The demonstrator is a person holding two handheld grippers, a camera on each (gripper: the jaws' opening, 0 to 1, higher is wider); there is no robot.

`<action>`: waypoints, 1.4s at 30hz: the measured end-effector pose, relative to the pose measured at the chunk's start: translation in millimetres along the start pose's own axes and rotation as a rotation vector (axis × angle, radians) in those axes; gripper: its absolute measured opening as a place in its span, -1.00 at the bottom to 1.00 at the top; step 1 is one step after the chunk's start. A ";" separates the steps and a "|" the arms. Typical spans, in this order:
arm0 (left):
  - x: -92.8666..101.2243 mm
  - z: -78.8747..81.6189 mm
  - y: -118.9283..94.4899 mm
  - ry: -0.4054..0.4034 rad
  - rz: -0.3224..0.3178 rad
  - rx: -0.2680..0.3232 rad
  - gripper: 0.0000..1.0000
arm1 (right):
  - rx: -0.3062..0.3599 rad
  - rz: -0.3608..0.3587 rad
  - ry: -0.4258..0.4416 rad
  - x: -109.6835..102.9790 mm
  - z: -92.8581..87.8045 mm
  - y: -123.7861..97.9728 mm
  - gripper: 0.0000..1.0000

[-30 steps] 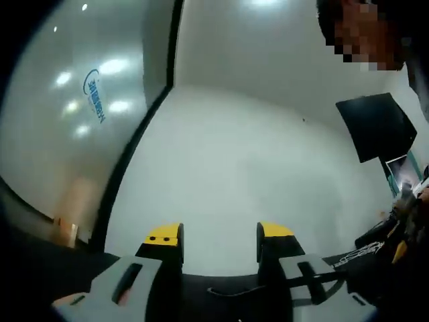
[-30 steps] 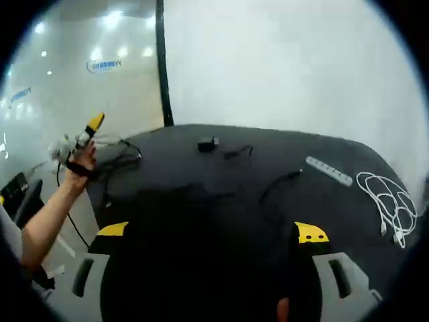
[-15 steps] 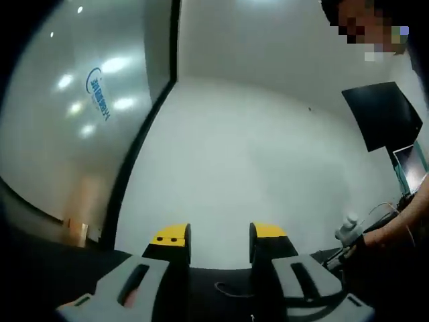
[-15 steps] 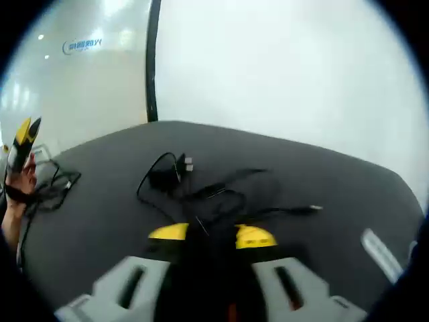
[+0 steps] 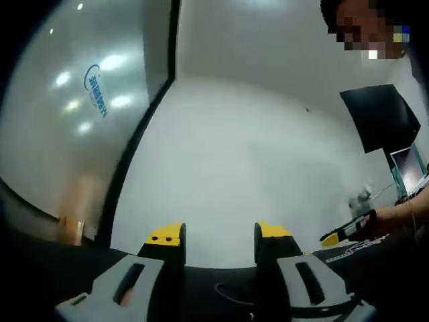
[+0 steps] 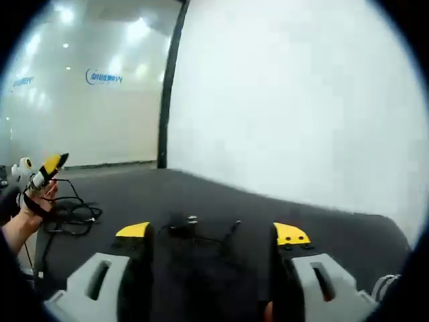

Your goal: Grab the wires, straighten them and put them on the rack

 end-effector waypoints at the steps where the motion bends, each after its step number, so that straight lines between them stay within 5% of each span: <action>1: 3.2 -0.4 1.4 0.012 -0.023 -0.014 -0.27 | -0.001 -0.008 0.017 1.6 -4.0 -17.6 0.45; 3: 12.2 1.6 3.1 0.019 -0.089 -0.015 -0.16 | 0.023 0.109 0.097 -24.0 -9.7 -46.8 -0.16; 5: 24.7 12.5 2.8 -0.036 -0.221 0.069 0.25 | -0.028 0.361 0.197 -82.5 -27.3 -64.2 -0.93; 6: 29.0 13.6 4.6 -0.053 -0.263 0.054 0.42 | -0.068 0.484 0.227 -114.7 -37.8 -70.6 -0.85; 7: 32.7 9.4 7.1 -0.048 -0.270 -0.079 0.44 | -0.108 0.577 0.229 -144.1 -48.2 -74.6 -0.74; 8: 37.8 5.3 8.3 0.004 -0.275 -0.256 0.17 | -0.141 0.615 0.193 -167.4 -57.9 -74.4 -0.78; 10: 36.1 3.5 22.4 0.162 -0.169 -0.532 -0.42 | -0.176 0.555 0.013 -193.0 -68.9 -67.4 -0.78; 11: 41.7 7.9 29.3 0.200 -0.173 -0.633 -0.59 | -0.185 0.562 -0.109 -207.3 -70.6 -65.4 -0.77; 12: 52.3 15.4 40.0 0.257 -0.240 -0.639 -0.55 | -0.210 0.575 -0.219 -217.5 -72.2 -60.4 -0.70; 16: 82.4 29.6 59.2 0.194 -0.253 -0.800 -0.52 | -0.339 0.597 -0.224 -241.4 -78.1 -29.2 -0.19; 17: 85.0 29.8 62.5 0.190 -0.201 -0.847 -0.49 | -0.288 0.635 -0.235 -240.8 -71.2 -22.6 -0.25; 18: 85.1 29.3 63.4 0.238 -0.179 -0.884 -0.41 | -0.364 0.659 -0.205 -238.7 -67.2 -21.3 -0.40; 19: 85.9 27.7 63.8 0.272 -0.158 -0.923 -0.21 | -0.375 0.596 -0.222 -225.0 -61.8 -18.2 -0.82; 20: 84.1 24.1 62.8 0.303 -0.149 -0.956 -0.03 | -0.329 0.545 -0.241 -215.2 -55.3 -14.0 -0.80; 23: 81.8 12.8 56.5 0.333 -0.137 -1.060 0.18 | -0.448 0.500 -0.203 -157.7 -60.0 -36.5 -0.81; 26: 81.8 9.7 50.9 0.407 -0.127 -1.094 0.12 | -0.393 0.296 -0.143 -86.1 -48.9 -53.0 -0.81; 28: 83.8 6.7 48.3 0.478 -0.130 -1.132 0.13 | -0.379 0.124 0.027 -35.4 -43.3 -71.5 -0.81; 30: 88.8 0.8 44.5 0.570 -0.163 -1.221 0.13 | -0.368 -0.016 0.063 4.2 -44.9 -90.9 -1.00; 32: 101.7 -1.4 37.0 0.690 -0.258 -1.317 0.08 | -0.389 -0.066 0.048 20.6 -55.7 -105.0 -1.00; 34: 104.3 0.9 36.9 0.824 -0.315 -1.359 0.06 | -0.395 0.049 -0.002 9.3 -70.7 -111.0 -0.94; 36: 103.8 10.7 28.3 0.790 -0.314 -1.418 -0.09 | -0.380 0.043 -0.017 2.4 -76.8 -113.5 -0.74; 40: 100.0 42.4 43.7 0.585 -0.209 -1.128 -0.50 | -0.165 0.007 -0.054 -2.4 -50.2 -122.5 -0.72; 42: 109.3 30.8 49.1 0.540 -0.256 -1.095 -0.58 | -0.018 0.018 0.004 2.1 -35.4 -125.5 -0.72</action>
Point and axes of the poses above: the point that each gripper's makers call its tool centre point, and the gripper's own axes: y roughly forward along the fingers, x roughly to its right, z roughly out of its top, the point moved 10 cm from there along -y, roughly backward along the fingers, and after that the axes turned 7 degrees about -x, right-handed, at the moved point
